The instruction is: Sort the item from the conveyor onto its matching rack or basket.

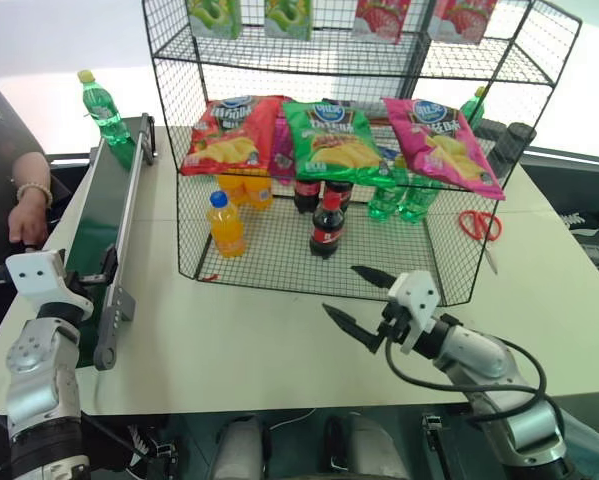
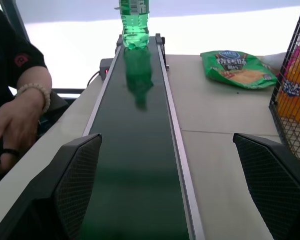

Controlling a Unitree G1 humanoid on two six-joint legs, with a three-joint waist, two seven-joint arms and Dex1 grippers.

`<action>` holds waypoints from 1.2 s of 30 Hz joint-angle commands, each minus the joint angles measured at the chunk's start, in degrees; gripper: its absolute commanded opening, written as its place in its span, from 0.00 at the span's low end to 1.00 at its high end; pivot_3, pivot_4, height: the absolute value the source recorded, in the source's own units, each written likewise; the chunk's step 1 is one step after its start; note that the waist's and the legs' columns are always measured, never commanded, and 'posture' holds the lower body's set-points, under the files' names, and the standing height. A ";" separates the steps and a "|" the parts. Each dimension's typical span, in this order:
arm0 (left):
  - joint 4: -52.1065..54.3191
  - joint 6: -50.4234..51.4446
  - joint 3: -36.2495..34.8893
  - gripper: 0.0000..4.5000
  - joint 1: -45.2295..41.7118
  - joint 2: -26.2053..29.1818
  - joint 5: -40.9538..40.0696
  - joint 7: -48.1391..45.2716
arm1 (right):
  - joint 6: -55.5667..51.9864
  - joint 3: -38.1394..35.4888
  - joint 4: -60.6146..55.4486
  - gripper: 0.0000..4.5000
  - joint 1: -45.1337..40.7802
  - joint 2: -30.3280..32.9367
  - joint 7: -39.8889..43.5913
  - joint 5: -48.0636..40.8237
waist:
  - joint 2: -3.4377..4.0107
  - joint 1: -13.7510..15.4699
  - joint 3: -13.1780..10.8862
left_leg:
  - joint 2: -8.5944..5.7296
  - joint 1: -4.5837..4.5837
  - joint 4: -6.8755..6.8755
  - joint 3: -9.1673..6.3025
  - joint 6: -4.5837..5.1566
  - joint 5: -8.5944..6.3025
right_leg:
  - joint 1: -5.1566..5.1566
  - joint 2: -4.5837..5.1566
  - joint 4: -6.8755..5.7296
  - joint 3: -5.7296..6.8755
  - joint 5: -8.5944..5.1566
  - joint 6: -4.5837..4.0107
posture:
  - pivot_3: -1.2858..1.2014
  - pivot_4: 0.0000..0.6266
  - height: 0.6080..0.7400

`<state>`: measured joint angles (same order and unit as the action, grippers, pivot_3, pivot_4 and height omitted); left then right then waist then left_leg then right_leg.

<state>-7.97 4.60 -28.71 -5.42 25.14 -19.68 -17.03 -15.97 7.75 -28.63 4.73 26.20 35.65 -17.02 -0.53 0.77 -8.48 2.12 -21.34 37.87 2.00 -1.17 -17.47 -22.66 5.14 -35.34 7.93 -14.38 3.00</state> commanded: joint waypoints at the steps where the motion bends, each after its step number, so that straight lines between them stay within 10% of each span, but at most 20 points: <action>1: 0.69 -1.14 0.05 1.00 -0.46 -0.07 0.43 0.78 | 1.11 -0.33 -1.49 0.99 0.19 -0.27 0.09 -0.21 | 0.00 -0.04 0.00 | 0.00 0.00 0.00 0.00 0.00 0.00 | -0.01 0.00 0.00 0.00 0.00 0.00 | 0.52 0.24 0.96; 36: 2.64 -1.24 -1.19 1.00 0.68 -0.75 1.23 8.46 | 2.96 1.07 0.54 0.99 0.10 -1.27 1.38 -0.36 | -0.01 0.00 0.01 | 0.02 0.00 0.00 -0.01 0.00 0.00 | -0.01 -0.01 -0.01 0.01 0.00 0.00 | 0.52 0.24 0.96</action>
<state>-7.00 4.48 -28.31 -4.72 23.62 -18.69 -9.14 -12.65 9.68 -25.42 5.54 25.22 37.37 -16.24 -0.54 0.77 -8.47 2.14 -21.34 37.87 1.99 -1.17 -17.47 -22.67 5.13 -35.35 7.94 -14.38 3.00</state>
